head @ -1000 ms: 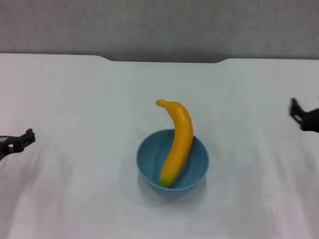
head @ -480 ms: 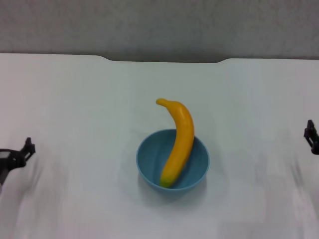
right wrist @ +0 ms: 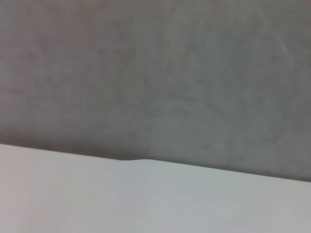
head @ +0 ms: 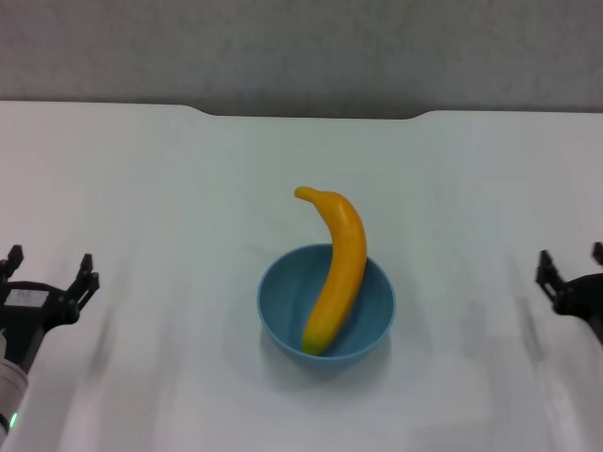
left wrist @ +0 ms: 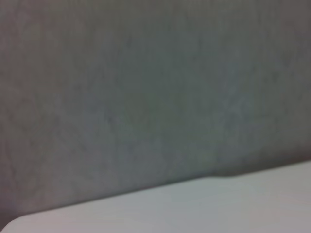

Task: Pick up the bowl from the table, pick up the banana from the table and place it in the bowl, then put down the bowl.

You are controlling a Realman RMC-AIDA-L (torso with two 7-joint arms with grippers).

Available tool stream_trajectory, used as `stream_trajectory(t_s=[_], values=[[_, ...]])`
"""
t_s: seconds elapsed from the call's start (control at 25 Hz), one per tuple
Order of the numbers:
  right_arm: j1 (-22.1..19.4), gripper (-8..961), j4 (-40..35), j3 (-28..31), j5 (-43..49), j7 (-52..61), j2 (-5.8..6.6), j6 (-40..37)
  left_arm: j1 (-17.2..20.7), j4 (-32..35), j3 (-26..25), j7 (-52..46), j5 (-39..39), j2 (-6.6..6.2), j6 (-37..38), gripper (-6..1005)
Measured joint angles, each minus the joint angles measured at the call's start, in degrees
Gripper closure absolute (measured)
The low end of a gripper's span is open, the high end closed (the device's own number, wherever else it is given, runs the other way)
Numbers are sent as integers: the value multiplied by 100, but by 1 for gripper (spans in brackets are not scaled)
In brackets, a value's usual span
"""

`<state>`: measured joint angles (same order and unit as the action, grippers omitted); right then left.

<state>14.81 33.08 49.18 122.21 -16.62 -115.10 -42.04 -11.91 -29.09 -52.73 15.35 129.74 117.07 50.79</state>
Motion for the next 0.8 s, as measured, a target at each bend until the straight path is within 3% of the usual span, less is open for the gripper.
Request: stream_trajectory(t_s=[0.16, 0.36, 0.8], values=[[-1, 223, -25, -295, 252, 429, -17, -92, 48, 17, 384, -585, 32, -1, 484, 90], [-4, 223, -242, -926, 253, 703, -59, -922, 12, 69, 866, -1265, 34, 3, 700, 90], [-33, 223, -305, -1398, 228, 713, -65, -1645, -41, 46, 1336, -915, 34, 8, 1336, 90]])
